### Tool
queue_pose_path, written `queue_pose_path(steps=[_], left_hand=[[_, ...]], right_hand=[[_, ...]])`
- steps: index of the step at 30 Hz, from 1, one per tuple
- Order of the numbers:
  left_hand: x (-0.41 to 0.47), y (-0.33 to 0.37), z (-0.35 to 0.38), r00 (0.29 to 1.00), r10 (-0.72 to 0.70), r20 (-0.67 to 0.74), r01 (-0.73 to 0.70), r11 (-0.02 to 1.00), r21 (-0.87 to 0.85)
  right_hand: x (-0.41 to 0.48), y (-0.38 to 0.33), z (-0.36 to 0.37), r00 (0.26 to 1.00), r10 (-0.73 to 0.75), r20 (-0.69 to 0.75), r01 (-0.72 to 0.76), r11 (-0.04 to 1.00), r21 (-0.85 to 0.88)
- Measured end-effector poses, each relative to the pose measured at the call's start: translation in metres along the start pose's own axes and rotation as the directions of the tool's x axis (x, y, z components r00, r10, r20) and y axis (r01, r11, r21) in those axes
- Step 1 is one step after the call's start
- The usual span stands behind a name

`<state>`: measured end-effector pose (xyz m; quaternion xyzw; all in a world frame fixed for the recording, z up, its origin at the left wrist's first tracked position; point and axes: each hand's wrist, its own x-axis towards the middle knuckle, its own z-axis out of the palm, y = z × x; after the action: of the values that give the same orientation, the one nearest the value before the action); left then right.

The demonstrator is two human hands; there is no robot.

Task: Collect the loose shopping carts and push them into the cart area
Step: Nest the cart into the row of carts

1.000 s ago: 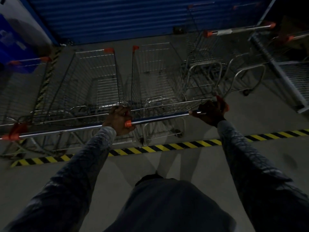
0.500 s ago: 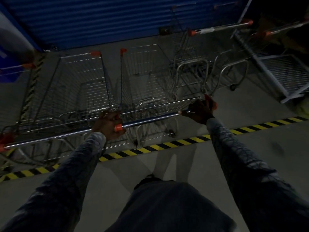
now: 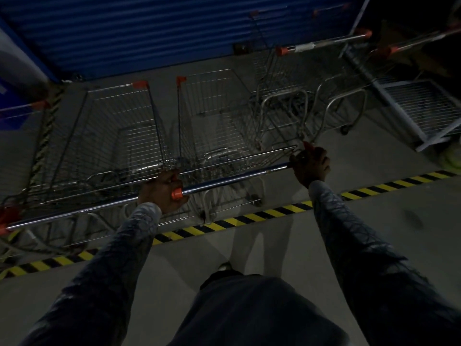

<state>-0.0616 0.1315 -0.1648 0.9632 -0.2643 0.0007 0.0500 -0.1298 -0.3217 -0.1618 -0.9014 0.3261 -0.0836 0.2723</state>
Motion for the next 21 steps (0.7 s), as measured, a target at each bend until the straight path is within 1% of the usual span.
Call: queue_pose_path(steps=[3, 7, 12, 18, 21], left_hand=[[0.000, 0.004, -0.001, 1.000, -0.008, -0.009, 0.008, 1.000, -0.016], [0.002, -0.004, 0.009, 0.999, -0.047, 0.023, 0.048, 0.999, -0.027], [0.001, 0.000, 0.005, 0.999, -0.054, 0.002, 0.054, 0.998, -0.035], [0.001, 0.000, 0.003, 0.993, -0.092, 0.071, 0.096, 0.994, -0.045], [-0.001, 0.002, 0.001, 0.996, -0.074, 0.042, 0.076, 0.996, -0.037]], right_hand=[[-0.002, 0.000, 0.002, 1.000, 0.002, -0.023, -0.002, 1.000, 0.006], [-0.004, 0.003, 0.005, 0.999, -0.013, -0.032, 0.011, 0.998, -0.063], [-0.011, 0.005, 0.006, 0.998, -0.030, -0.053, 0.028, 0.999, -0.028], [-0.016, 0.007, 0.005, 0.998, -0.041, -0.051, 0.040, 0.999, -0.024], [-0.019, 0.008, 0.006, 0.998, -0.037, -0.048, 0.036, 0.999, -0.007]])
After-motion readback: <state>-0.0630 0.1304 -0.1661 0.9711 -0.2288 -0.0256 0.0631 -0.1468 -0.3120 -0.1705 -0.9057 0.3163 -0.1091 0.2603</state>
